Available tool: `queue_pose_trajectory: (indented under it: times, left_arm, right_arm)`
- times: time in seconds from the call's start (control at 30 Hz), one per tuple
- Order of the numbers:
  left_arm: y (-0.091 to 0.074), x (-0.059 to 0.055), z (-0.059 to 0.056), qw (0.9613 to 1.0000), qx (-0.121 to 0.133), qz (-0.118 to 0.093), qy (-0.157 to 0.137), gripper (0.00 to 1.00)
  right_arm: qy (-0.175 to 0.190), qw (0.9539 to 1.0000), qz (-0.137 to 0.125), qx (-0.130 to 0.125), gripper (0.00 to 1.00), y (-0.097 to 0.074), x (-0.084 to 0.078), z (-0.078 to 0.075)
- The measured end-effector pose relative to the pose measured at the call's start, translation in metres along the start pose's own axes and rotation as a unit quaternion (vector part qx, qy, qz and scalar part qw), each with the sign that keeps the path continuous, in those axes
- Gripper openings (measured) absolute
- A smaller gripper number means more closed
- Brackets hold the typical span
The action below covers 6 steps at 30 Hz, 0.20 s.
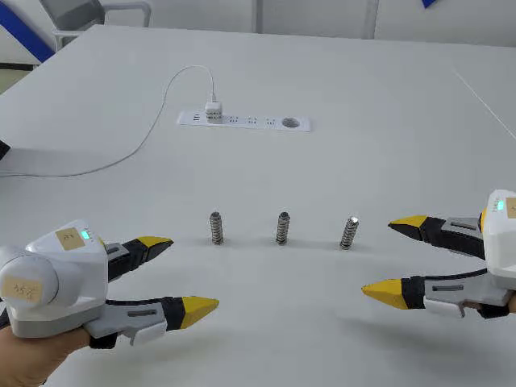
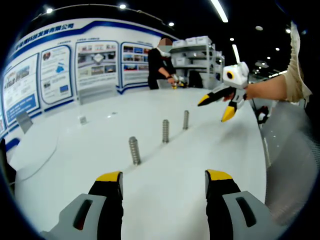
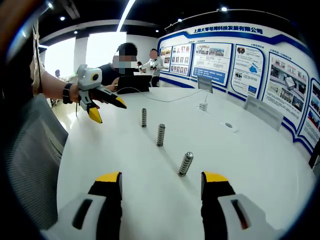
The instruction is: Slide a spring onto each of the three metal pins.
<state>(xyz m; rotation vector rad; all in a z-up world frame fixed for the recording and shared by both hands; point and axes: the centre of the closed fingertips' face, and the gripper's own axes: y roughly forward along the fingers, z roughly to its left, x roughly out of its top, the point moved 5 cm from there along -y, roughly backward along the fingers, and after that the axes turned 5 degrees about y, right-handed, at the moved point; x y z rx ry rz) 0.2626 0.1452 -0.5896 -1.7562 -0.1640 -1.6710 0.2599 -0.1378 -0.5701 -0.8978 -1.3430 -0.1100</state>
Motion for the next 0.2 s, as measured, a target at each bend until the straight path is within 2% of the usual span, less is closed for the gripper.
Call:
queue_pose_trajectory:
  times: [0.2]
  left_arm:
    - [-0.0004,-0.0004,0.0003,1.0,0.002,0.0,-0.001,0.68]
  right_arm:
    - [0.004,1.0,-0.002,0.002,0.68,0.0,-0.0025,0.0008]
